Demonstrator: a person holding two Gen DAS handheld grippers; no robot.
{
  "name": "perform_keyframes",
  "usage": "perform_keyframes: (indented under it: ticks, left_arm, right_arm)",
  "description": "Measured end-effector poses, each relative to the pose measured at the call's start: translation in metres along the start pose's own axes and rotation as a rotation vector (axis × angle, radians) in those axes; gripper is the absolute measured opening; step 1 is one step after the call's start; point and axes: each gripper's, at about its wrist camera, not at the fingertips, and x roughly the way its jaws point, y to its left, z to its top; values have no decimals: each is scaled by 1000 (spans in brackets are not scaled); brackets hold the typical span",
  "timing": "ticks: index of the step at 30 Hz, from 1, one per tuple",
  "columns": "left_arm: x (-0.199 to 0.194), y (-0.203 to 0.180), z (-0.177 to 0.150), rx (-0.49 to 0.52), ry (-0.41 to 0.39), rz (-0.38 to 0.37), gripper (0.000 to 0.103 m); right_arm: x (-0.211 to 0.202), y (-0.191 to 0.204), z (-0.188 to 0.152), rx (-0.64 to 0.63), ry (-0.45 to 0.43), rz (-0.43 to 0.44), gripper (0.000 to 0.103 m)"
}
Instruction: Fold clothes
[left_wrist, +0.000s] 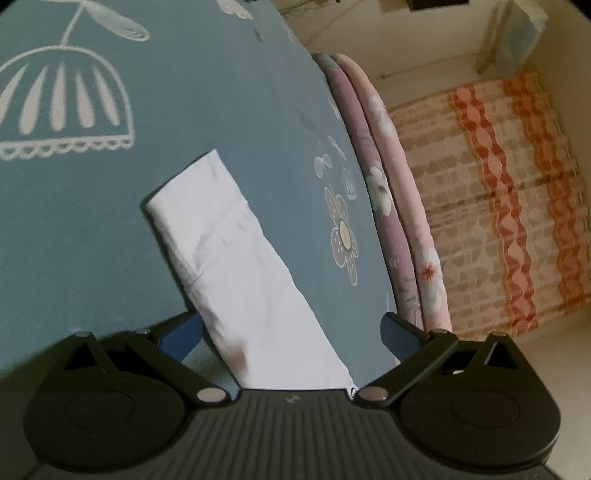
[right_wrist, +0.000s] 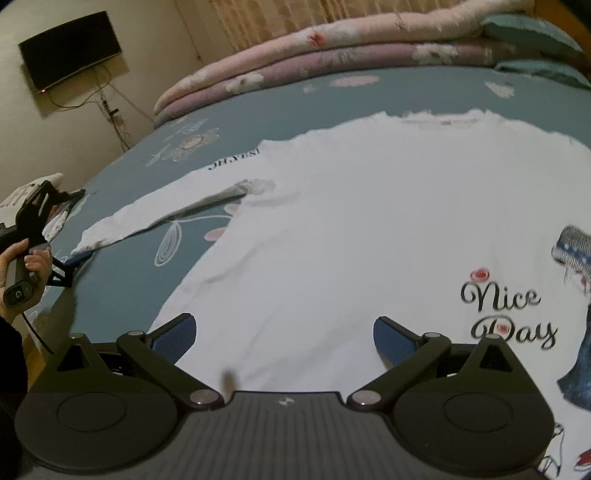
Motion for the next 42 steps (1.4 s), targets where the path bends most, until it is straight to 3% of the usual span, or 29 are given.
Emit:
perform_keyframes:
  ticks: [10,14,18,20,26,32,37,40,42]
  left_arm:
    - [-8,-2,-3,45,-21,-3,102]
    - [-11,-10,-8,55,-19,-92,102]
    - [0,-7,-14,13,65,-139,102]
    - [7,-6,-16,19,82,-111,102]
    - [-4,-6,-11,25,-30,-51,102]
    - [-3,6,-5,-48,-102,-104,102]
    - [8,-9,-6,48,-86,-11,101]
    - [8,-17,-12,123,-96,64,91]
    - [8,-20,-14,166,-104,103,77]
  right_arm:
    - [8,-3,0,1,10,-19,103]
    - [10,-2,0,-12,8,-27,103]
    - [12,-1,0,-22,2,-33,103]
    - [12,0,0,-28,0,-38,103]
    - [14,1,1,-46,5,-46,103]
    - [14,1,1,-55,5,-48,103]
    - [13,1,2,-58,19,-47,103]
    - [11,-2,1,-51,20,-40,103]
    - [10,-4,1,-49,18,-37,103]
